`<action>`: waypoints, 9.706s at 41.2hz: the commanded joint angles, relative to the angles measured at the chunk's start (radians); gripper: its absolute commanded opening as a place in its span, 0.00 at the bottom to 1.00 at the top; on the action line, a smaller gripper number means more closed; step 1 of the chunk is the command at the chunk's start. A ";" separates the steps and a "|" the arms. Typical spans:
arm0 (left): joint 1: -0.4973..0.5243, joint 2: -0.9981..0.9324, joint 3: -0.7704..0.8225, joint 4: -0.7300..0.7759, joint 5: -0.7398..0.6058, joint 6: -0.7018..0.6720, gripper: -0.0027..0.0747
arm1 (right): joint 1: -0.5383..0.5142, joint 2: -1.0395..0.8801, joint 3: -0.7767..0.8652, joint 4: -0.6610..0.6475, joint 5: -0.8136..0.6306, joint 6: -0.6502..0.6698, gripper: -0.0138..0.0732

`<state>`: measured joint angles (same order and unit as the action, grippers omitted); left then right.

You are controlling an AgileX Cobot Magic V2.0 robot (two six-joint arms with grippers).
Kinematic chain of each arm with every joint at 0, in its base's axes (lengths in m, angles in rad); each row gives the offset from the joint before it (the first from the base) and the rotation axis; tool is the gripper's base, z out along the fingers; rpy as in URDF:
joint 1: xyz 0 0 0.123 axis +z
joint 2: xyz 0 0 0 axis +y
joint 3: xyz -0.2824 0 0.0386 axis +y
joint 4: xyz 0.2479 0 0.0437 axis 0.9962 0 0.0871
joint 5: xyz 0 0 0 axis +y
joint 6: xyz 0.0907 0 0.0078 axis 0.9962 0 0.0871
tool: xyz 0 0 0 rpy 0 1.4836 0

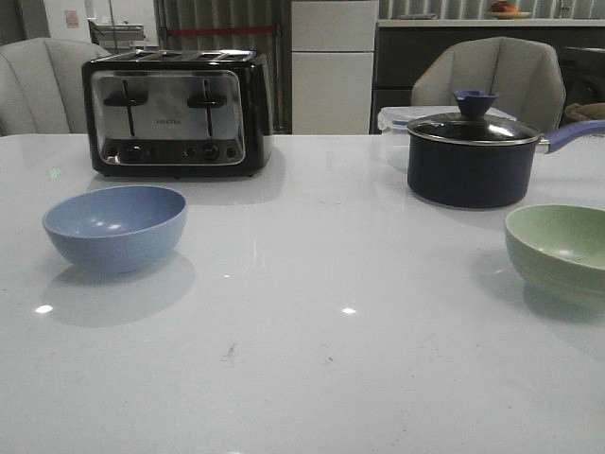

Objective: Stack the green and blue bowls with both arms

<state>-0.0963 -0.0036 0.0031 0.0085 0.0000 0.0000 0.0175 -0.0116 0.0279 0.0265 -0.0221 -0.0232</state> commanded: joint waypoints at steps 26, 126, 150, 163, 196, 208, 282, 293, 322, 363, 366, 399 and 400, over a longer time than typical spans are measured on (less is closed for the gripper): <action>-0.003 -0.022 0.006 -0.003 -0.092 -0.007 0.15 | -0.003 -0.019 -0.003 -0.008 -0.084 0.000 0.22; -0.003 0.623 -0.647 -0.020 0.542 0.000 0.76 | -0.179 1.335 -0.967 -0.001 0.754 0.004 0.75; -0.003 0.623 -0.647 -0.020 0.542 0.000 0.76 | -0.230 1.777 -1.218 0.220 0.792 -0.191 0.75; -0.003 0.623 -0.647 -0.020 0.542 0.000 0.76 | -0.230 1.803 -1.250 0.245 0.808 -0.205 0.43; -0.003 0.623 -0.647 -0.020 0.542 0.000 0.76 | 0.250 1.703 -1.279 0.262 0.751 -0.207 0.22; -0.003 0.623 -0.647 -0.020 0.542 0.000 0.76 | 0.442 1.776 -1.279 0.269 0.654 -0.207 0.22; -0.046 0.818 -0.755 -0.020 0.667 0.048 0.76 | 0.458 0.756 -0.725 0.268 0.685 -0.326 0.65; -0.046 1.121 -0.919 -0.024 0.672 0.048 0.76 | 0.458 0.757 -0.725 0.268 0.685 -0.326 0.65; -0.046 1.824 -1.389 -0.068 0.626 0.048 0.76 | 0.458 0.757 -0.725 0.268 0.685 -0.326 0.65; -0.046 1.917 -1.466 -0.071 0.766 0.078 0.15 | 0.458 0.757 -0.725 0.268 0.685 -0.326 0.65; -0.046 1.881 -1.470 -0.081 0.803 0.101 0.15 | 0.458 0.757 -0.725 0.268 0.685 -0.326 0.65; -0.354 1.650 -1.471 -0.413 0.963 0.337 0.15 | 0.458 0.757 -0.725 0.268 0.685 -0.326 0.65; -0.365 1.659 -1.471 -0.413 0.959 0.337 0.15 | 0.458 0.757 -0.725 0.268 0.685 -0.326 0.65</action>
<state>-0.4216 1.6744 -1.4363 -0.3658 1.0050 0.3357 0.4748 0.7500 -0.6698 0.2831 0.7227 -0.3430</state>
